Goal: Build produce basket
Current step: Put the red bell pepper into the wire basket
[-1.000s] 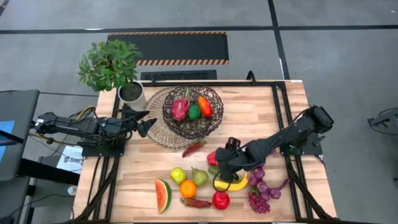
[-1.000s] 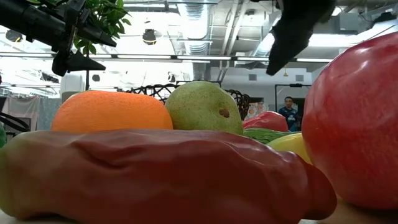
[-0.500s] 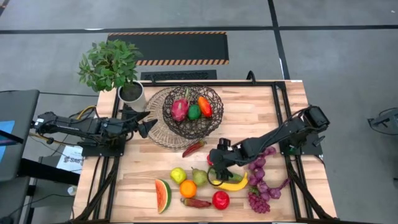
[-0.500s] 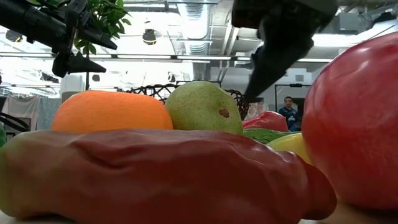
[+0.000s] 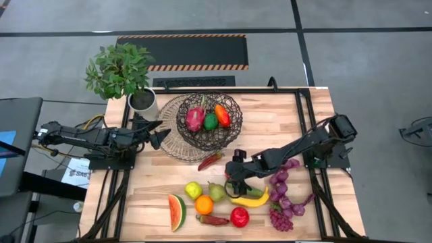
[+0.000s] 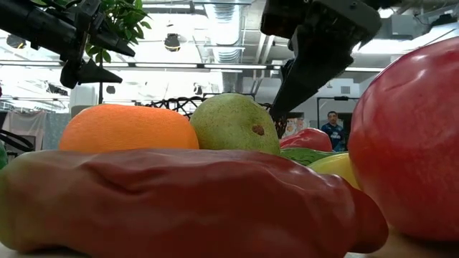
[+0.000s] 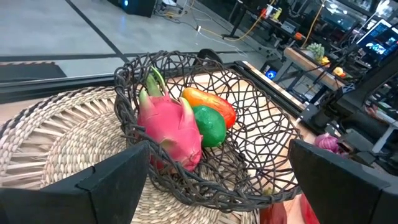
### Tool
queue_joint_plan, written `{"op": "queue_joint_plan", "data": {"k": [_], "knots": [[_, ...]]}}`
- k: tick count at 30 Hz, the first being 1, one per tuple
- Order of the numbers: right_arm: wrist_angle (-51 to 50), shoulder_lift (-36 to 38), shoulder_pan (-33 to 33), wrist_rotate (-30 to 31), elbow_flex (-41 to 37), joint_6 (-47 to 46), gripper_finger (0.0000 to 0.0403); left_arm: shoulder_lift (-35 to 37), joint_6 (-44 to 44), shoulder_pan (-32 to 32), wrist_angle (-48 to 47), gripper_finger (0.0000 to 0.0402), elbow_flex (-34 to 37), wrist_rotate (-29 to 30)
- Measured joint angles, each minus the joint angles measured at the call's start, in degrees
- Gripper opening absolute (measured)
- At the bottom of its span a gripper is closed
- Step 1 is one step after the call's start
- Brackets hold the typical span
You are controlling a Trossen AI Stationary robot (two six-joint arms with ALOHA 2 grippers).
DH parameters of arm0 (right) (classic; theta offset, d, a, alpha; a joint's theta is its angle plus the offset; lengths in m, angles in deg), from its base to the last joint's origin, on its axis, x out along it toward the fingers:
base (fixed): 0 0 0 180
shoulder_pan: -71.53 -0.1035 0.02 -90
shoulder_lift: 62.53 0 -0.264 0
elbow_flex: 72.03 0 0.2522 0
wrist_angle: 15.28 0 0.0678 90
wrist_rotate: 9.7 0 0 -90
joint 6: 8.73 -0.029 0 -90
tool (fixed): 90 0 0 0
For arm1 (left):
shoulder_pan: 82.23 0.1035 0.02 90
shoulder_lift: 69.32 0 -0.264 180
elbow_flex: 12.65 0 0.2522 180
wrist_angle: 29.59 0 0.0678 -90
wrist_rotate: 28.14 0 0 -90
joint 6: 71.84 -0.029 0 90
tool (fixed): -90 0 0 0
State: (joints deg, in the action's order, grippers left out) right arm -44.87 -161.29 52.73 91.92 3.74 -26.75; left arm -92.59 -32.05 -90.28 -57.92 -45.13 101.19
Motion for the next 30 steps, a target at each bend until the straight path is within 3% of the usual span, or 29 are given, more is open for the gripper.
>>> {"op": "queue_joint_plan", "data": {"k": [17,30], "knots": [[8.7,0.1,0.9,-0.9,-7.9,0.7,0.0324,0.0,0.3,0.0,-0.1,0.0368,0.0,0.4],[2.0,0.2,2.4,0.7,-8.9,0.1,0.0319,0.0,0.5,0.0,-0.1,0.0368,0.0,0.4]]}}
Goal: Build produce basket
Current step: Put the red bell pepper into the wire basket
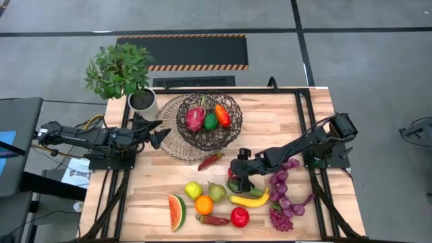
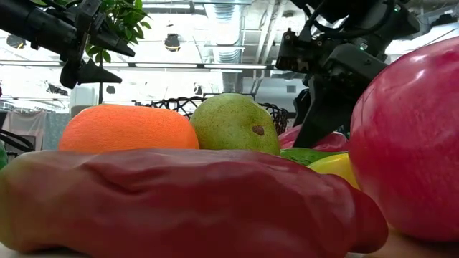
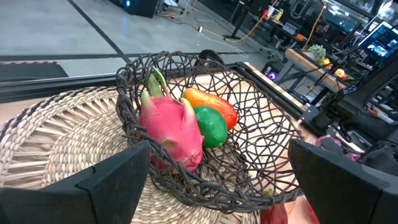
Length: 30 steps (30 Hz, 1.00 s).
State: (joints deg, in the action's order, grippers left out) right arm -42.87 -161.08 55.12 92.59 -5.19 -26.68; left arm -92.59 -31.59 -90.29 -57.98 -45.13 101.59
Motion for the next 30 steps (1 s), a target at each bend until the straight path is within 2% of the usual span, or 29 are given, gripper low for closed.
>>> {"op": "queue_joint_plan", "data": {"k": [11,20,30], "knots": [[-1.2,-0.1,0.0,0.0,0.1,-4.0,0.0227,0.0,-0.1,0.0,0.0,0.0368,0.0,0.1],[-8.9,1.7,-0.1,-0.7,4.3,-4.3,0.0226,0.0,0.0,0.0,0.0,0.0368,0.0,0.1],[-10.5,13.8,-0.3,-0.3,5.6,-4.6,0.0231,0.0,-0.1,0.0,0.0,0.0368,0.0,0.2]]}}
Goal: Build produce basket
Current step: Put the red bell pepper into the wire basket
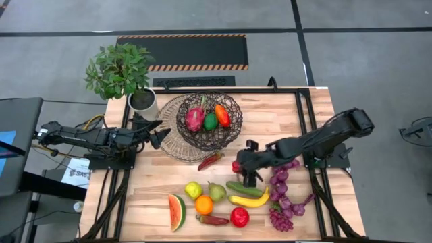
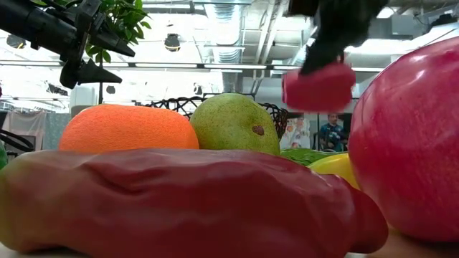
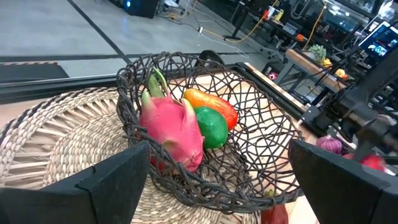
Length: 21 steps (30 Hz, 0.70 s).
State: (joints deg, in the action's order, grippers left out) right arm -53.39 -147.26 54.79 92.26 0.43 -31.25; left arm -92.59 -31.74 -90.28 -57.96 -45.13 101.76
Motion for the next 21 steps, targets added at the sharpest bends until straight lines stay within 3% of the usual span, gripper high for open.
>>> {"op": "queue_joint_plan", "data": {"k": [9,14,21], "knots": [[11.3,9.2,5.6,6.5,0.2,8.2,0.0235,0.0,0.0,0.0,0.0,0.0368,0.0,0.9],[17.8,6.1,12.1,6.5,0.2,15.5,0.0234,0.0,0.1,0.0,-0.1,0.0368,0.0,0.9],[25.5,-3.4,20.1,5.1,0.2,18.5,0.0245,0.0,0.1,0.0,-0.1,0.0368,0.0,1.0]]}}
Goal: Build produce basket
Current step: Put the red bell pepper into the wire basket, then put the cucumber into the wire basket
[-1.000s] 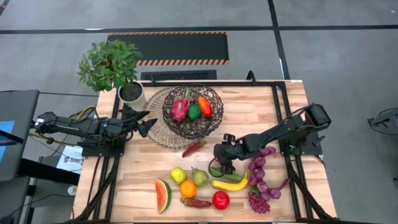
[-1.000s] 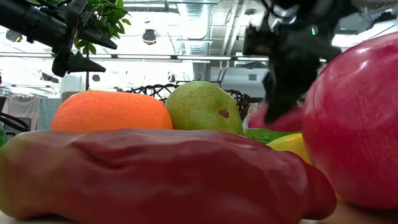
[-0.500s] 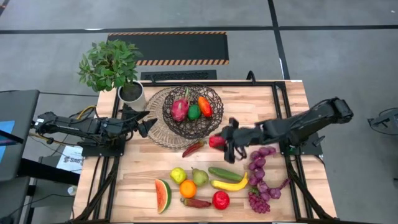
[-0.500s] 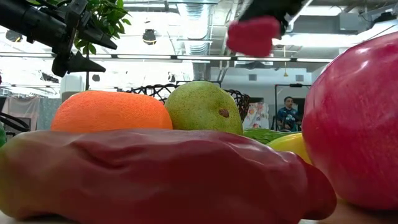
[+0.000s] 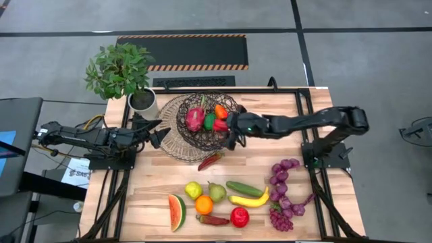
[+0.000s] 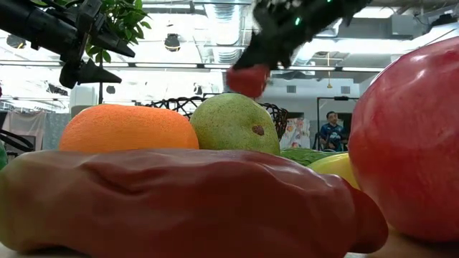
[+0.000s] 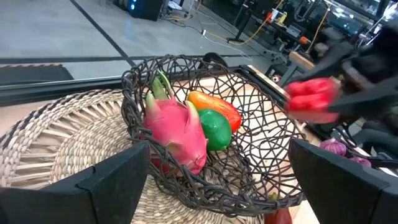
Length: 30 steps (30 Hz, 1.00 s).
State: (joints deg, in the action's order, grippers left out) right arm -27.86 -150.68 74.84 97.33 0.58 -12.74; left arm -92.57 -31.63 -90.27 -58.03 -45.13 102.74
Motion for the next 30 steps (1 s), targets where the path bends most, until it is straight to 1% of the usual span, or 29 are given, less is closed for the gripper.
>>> {"op": "queue_joint_plan", "data": {"k": [5,8,11,14,19,21,25,28,30], "knots": [[0.4,-4.9,2.5,-0.3,0.0,0.0,0.0245,0.0,0.0,0.0,0.0,0.0368,0.0,0.0],[0.1,-6.1,3.3,-0.4,0.0,-0.4,0.0247,0.0,-0.4,0.0,0.0,0.0368,0.0,0.0],[-0.7,-6.6,3.8,-0.6,0.1,-0.5,0.0260,0.0,-1.2,0.0,0.0,0.0368,0.0,-0.1],[-1.8,-6.7,4.3,-0.6,0.0,-0.5,0.0288,0.0,-1.6,0.0,0.0,0.0368,0.0,-0.1],[-2.0,-6.7,4.9,-0.6,0.0,-0.7,0.0352,0.0,-1.8,0.0,0.0,0.0368,0.0,-0.1],[-3.0,-6.7,5.1,-0.6,0.9,-0.9,0.0371,0.0,-1.8,0.0,0.0,0.0368,0.0,-0.1],[-9.2,-5.6,5.0,-0.6,5.7,-0.8,0.0390,0.0,-1.6,0.0,0.0,0.0368,0.0,-0.1],[-21.0,-3.3,3.7,-0.7,10.1,-1.5,0.0392,0.0,-1.6,0.0,0.0,0.0368,0.0,-0.3],[-27.7,-1.6,2.1,-1.7,13.0,-2.9,0.0389,0.0,-1.5,0.0,0.0,0.0368,0.0,-1.2]]}}
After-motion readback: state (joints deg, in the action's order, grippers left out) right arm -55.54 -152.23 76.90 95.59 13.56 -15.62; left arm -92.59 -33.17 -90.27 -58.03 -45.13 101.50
